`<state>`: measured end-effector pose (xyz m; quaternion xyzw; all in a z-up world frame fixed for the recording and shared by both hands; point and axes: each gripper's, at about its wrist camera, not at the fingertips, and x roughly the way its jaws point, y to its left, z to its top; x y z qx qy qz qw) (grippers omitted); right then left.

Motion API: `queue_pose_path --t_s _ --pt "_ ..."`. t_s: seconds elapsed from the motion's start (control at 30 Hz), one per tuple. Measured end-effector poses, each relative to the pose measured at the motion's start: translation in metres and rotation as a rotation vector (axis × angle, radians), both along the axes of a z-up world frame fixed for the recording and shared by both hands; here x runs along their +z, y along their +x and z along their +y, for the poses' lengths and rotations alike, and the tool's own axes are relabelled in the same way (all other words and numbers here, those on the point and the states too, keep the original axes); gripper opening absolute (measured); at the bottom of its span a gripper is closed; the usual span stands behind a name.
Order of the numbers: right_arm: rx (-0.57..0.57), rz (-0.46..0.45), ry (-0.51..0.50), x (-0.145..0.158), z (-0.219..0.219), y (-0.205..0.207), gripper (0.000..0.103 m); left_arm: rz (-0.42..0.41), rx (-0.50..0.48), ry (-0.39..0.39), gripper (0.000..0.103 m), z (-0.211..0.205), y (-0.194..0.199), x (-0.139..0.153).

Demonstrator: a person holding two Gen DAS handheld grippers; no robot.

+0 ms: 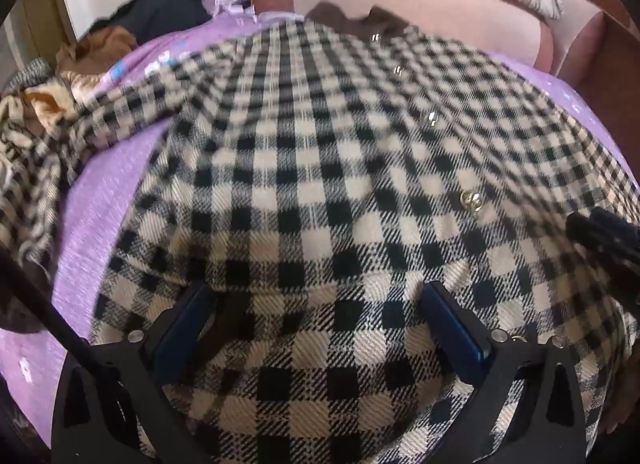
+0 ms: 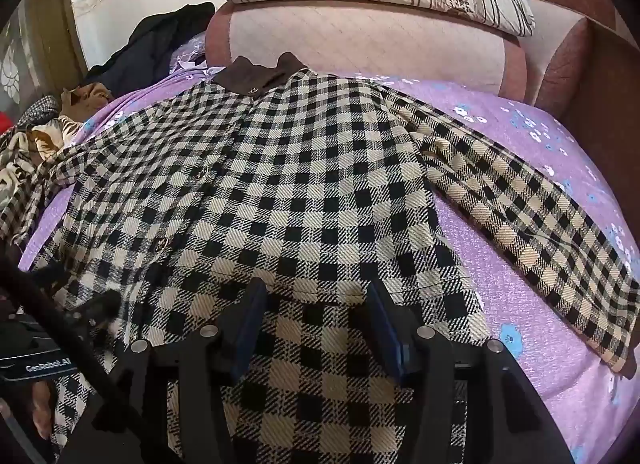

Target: Fold large clothes

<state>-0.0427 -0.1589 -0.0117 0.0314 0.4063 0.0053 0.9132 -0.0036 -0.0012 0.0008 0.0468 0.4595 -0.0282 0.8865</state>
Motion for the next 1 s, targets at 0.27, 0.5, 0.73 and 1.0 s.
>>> queue_pose_path --t_s 0.27,0.5,0.73,1.0 --pt "-0.002 -0.004 -0.012 -0.001 0.007 -0.009 0.058 0.022 -0.005 0.011 0.103 -0.005 -0.017 -0.014" --pt "0.004 -0.030 -0.053 0.008 0.004 -0.011 0.058 0.052 -0.019 0.009 0.103 0.008 -0.011 0.001" --pt "-0.014 -0.044 -0.063 0.013 0.002 -0.016 0.058 0.005 -0.019 0.016 0.103 0.016 -0.025 0.011" --pt "-0.031 -0.054 -0.074 0.014 0.000 -0.017 0.058 -0.107 -0.076 0.070 0.103 0.008 -0.046 0.032"
